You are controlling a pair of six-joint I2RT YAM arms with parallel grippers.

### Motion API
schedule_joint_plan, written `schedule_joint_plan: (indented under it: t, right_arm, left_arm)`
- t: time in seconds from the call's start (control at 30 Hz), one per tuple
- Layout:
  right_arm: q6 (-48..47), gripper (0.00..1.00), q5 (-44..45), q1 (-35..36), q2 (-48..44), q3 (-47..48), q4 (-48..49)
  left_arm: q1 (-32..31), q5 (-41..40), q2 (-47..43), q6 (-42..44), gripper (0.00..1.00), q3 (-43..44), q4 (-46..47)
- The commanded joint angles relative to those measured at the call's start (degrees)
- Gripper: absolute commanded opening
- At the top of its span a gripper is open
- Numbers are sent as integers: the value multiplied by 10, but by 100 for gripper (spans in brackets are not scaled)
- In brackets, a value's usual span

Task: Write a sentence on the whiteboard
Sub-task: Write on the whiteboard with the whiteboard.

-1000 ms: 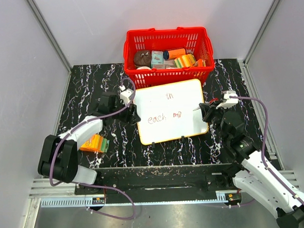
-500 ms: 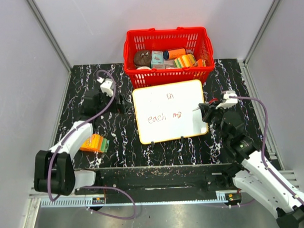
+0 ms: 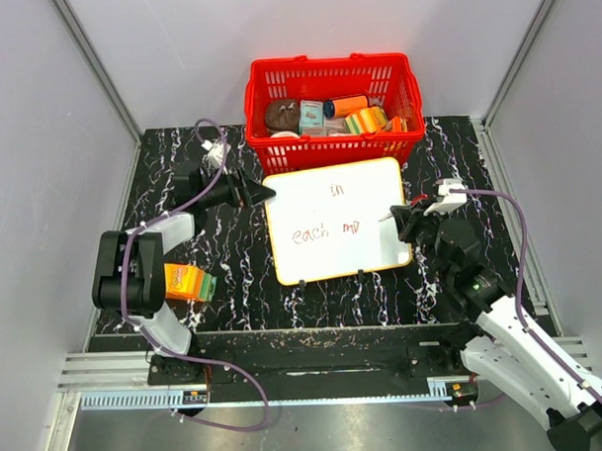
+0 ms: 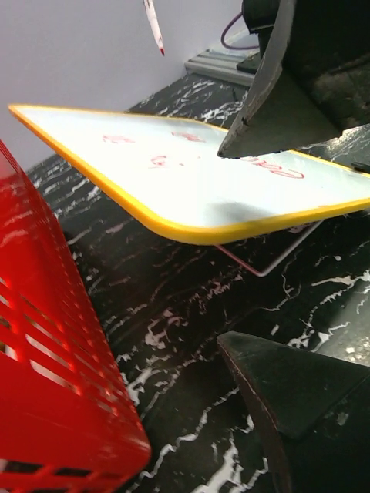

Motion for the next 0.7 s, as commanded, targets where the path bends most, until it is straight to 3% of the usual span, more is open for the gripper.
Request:
schedule_joint_plan:
  t: [0.0, 0.37, 0.43, 0.63, 0.67]
  right_arm:
    - [-7, 0, -7, -4, 4, 14, 15]
    - [-11, 0, -11, -3, 21, 20, 18]
    - [-12, 0, -13, -4, 24, 19, 22]
    - [-9, 0, -31, -3, 41, 15, 38]
    - [-9, 0, -37, -3, 42, 14, 39]
  left_arm:
    - [-1, 80, 29, -63, 96, 47, 124]
    - [-6, 176, 136, -119, 58, 107, 216]
    - [-6, 180, 141, -120, 54, 112, 219]
    - [-6, 204, 160, -108, 15, 132, 191]
    - [-5, 207, 159, -94, 3, 135, 181]
